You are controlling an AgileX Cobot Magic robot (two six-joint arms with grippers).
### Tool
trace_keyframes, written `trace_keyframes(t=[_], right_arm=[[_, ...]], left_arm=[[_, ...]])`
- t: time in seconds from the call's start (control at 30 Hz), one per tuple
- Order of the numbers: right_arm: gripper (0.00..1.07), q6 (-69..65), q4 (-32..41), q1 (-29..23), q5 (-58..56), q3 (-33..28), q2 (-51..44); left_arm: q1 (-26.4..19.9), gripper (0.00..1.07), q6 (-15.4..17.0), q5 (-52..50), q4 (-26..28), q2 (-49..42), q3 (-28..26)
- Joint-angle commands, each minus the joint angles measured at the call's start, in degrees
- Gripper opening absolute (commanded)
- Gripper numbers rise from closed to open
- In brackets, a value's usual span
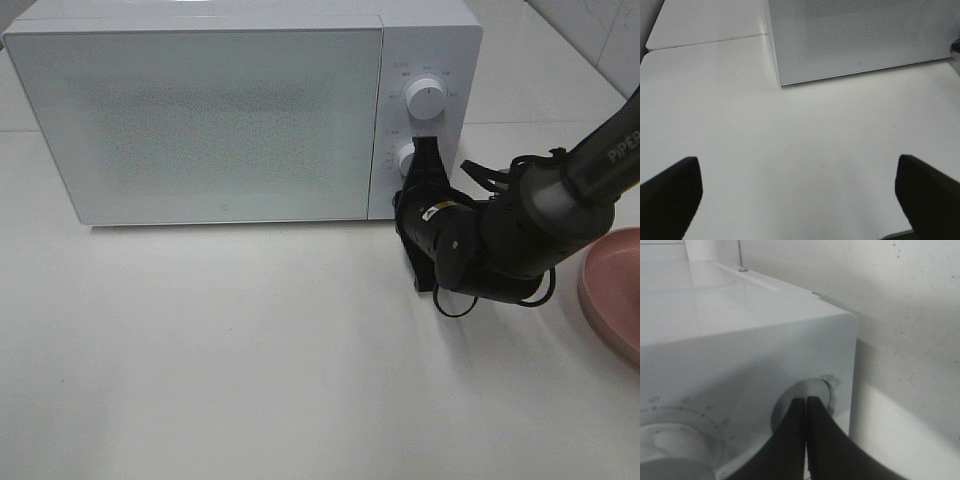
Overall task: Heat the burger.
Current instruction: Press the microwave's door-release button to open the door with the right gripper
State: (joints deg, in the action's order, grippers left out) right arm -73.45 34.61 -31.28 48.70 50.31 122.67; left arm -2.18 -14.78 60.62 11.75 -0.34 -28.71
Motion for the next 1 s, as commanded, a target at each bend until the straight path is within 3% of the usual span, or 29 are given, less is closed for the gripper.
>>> trace_keyframes(t=[0.03, 0.63, 1.0], right_arm=[[0.00, 0.7, -0.5, 0.5, 9.8, 1.0, -0.3], [0.00, 0.8, -0.5, 2.2, 16.4, 1.5, -0.2], [0.00, 1.3, 1.1, 4.5, 23.4, 7.4, 0.9]], left_arm=[[0.1, 0.98, 0.2, -0.7, 0.2, -1.3, 0.2], [0.1, 0.98, 0.2, -0.7, 0.2, -1.3, 0.2], [0.1, 0.98, 0.2, -0.7, 0.2, -1.3, 0.2]])
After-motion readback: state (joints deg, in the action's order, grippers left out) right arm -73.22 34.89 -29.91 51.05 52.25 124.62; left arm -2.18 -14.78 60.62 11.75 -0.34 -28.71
